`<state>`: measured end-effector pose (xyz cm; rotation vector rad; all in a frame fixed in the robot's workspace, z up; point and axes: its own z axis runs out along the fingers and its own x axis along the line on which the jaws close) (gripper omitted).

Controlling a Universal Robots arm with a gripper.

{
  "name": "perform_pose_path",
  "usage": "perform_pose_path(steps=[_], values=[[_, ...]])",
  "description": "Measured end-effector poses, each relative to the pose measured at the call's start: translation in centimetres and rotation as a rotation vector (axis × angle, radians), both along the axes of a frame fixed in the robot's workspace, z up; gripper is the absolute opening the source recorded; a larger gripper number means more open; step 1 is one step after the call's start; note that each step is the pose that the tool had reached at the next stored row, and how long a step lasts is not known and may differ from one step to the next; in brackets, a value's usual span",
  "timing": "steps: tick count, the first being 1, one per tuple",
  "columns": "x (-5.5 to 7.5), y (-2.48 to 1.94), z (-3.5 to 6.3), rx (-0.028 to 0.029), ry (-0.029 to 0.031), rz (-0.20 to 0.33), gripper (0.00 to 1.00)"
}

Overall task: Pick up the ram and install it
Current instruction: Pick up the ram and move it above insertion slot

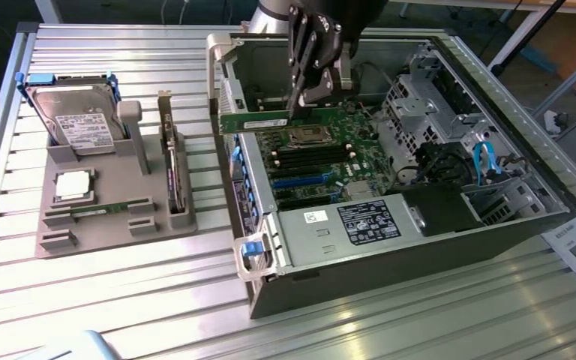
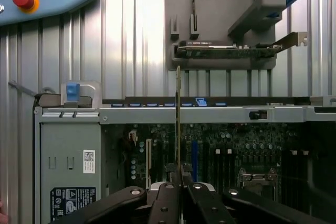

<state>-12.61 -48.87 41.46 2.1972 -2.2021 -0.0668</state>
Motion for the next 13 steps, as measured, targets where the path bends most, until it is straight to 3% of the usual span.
perform_pose_path(steps=[13], values=[[2.7, -0.01, 0.0, 0.0001, 0.0007, 0.0, 0.12]])
